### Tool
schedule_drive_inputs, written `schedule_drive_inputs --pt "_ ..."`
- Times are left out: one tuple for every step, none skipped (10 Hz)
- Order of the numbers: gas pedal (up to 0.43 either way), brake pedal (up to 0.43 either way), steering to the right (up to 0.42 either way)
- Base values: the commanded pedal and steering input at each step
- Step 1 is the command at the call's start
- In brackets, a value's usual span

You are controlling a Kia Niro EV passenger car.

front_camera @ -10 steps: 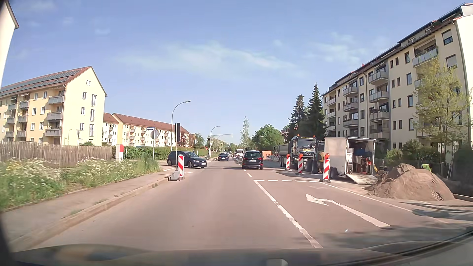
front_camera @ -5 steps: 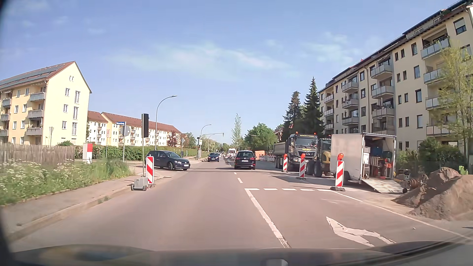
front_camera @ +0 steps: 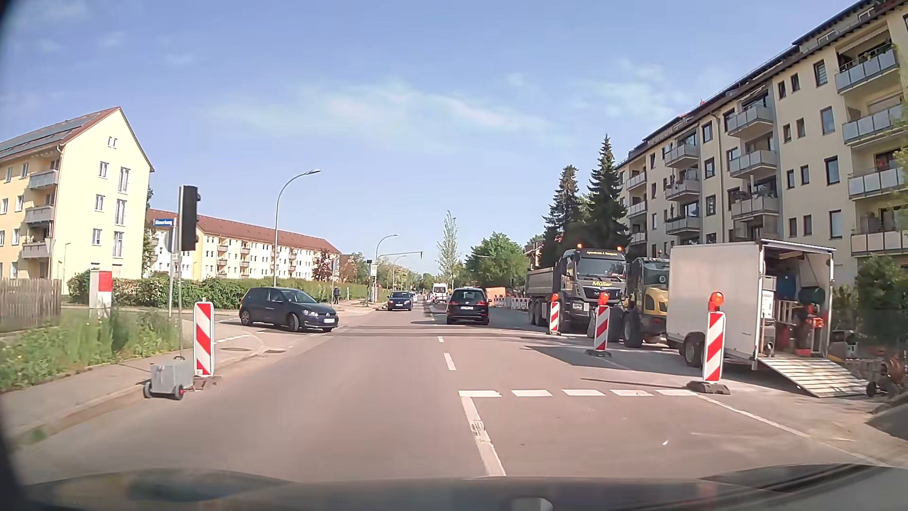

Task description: Follow the waypoints while adhering to traffic rules and regulations

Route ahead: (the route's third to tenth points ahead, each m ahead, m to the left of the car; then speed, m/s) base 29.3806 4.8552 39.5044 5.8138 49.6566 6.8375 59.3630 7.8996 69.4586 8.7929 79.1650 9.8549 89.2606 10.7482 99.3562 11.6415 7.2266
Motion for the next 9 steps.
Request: schedule_drive_inputs --pt "0.0 0.0 0.004" --pt "0.0 0.0 0.002" --pt "0.0 0.0 0.0" --pt "0.0 0.0 0.0" --pt "0.0 0.0 0.0" --pt "0.02 0.0 -0.001" --pt "0.039 0.0 -0.002" --pt "0.067 0.0 -0.002" --pt "0.067 0.0 -0.002"
